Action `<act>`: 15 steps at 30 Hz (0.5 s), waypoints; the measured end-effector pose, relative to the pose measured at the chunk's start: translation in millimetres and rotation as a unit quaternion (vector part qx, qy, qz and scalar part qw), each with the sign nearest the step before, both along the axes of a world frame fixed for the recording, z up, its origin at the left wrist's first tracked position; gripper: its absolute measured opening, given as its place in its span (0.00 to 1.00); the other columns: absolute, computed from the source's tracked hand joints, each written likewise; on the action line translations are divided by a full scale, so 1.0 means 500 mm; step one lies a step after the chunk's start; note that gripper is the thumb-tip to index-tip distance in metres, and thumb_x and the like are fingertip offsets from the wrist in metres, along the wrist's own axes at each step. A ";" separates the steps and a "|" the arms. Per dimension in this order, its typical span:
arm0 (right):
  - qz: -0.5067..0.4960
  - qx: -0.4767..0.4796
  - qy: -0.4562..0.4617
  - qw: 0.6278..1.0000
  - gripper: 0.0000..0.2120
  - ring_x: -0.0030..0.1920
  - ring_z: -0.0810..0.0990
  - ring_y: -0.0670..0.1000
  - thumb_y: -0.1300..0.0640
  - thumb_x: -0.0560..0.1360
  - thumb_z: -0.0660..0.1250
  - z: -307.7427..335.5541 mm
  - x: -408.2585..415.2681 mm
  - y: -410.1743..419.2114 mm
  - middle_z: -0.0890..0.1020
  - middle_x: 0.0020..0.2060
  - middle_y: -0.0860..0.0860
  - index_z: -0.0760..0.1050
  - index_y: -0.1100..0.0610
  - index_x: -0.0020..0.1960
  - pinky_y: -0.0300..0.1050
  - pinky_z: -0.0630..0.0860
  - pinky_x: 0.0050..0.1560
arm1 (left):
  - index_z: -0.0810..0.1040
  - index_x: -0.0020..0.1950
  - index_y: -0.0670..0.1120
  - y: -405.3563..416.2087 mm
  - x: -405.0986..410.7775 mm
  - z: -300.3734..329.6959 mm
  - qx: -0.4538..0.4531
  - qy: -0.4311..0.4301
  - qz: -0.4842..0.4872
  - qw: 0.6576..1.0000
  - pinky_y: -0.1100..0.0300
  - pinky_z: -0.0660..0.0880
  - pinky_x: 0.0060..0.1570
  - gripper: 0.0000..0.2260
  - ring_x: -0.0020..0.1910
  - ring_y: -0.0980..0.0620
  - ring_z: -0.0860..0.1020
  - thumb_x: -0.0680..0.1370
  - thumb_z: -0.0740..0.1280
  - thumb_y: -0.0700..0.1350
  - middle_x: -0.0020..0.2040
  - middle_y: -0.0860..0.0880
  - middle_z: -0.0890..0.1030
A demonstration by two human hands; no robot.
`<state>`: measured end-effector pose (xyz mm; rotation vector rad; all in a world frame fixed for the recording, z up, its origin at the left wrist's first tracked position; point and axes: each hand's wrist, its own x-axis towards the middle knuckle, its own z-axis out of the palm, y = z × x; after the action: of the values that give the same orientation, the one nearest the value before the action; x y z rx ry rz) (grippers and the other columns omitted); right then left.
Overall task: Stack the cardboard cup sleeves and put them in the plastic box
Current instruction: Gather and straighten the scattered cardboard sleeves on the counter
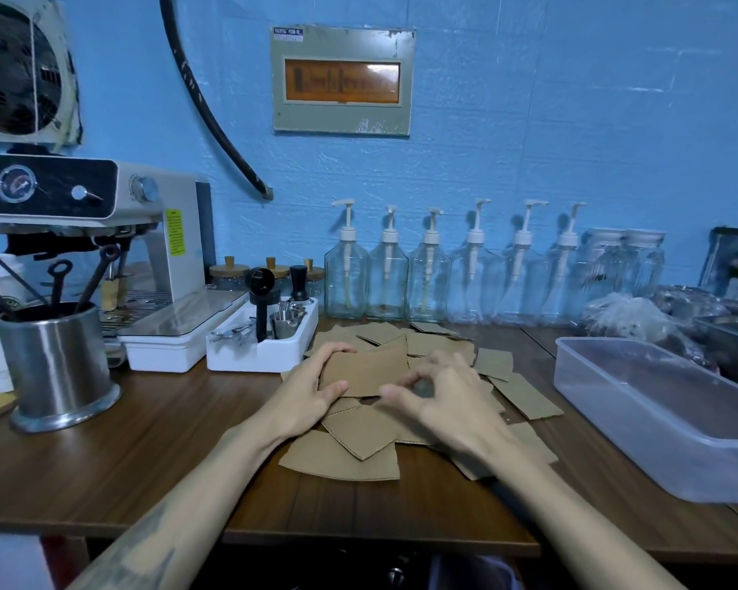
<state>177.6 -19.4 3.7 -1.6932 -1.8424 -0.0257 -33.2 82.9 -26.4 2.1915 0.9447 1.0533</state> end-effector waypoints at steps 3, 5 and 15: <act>0.017 -0.069 -0.114 0.991 0.42 0.59 0.64 0.49 0.19 0.65 0.52 -0.010 -0.053 -0.032 0.71 0.56 0.47 0.77 0.47 0.63 0.50 0.64 0.61 | 0.70 0.62 0.65 0.002 -0.001 -0.002 0.002 -0.008 0.004 1.000 0.45 0.73 0.63 0.19 0.58 0.54 0.77 0.79 0.68 0.43 0.58 0.57 0.79; 0.028 -0.095 -0.165 0.981 0.45 0.57 0.63 0.49 0.19 0.63 0.53 -0.023 -0.076 -0.038 0.68 0.55 0.47 0.73 0.48 0.68 0.49 0.64 0.60 | 0.71 0.62 0.65 0.003 -0.002 -0.004 0.003 -0.015 0.010 1.000 0.44 0.75 0.61 0.19 0.55 0.50 0.78 0.79 0.68 0.42 0.57 0.57 0.80; 0.061 -0.209 -0.084 0.972 0.27 0.63 0.63 0.50 0.43 0.72 0.71 0.031 -0.018 -0.001 0.72 0.62 0.46 0.69 0.44 0.69 0.47 0.60 0.60 | 0.72 0.61 0.64 0.001 -0.003 0.004 -0.001 -0.053 0.020 0.998 0.52 0.77 0.58 0.19 0.54 0.56 0.78 0.80 0.67 0.40 0.56 0.57 0.79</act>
<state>168.4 -19.9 19.2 -1.8977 -2.1918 0.2994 -34.6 83.2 -24.5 2.1001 0.9443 1.1747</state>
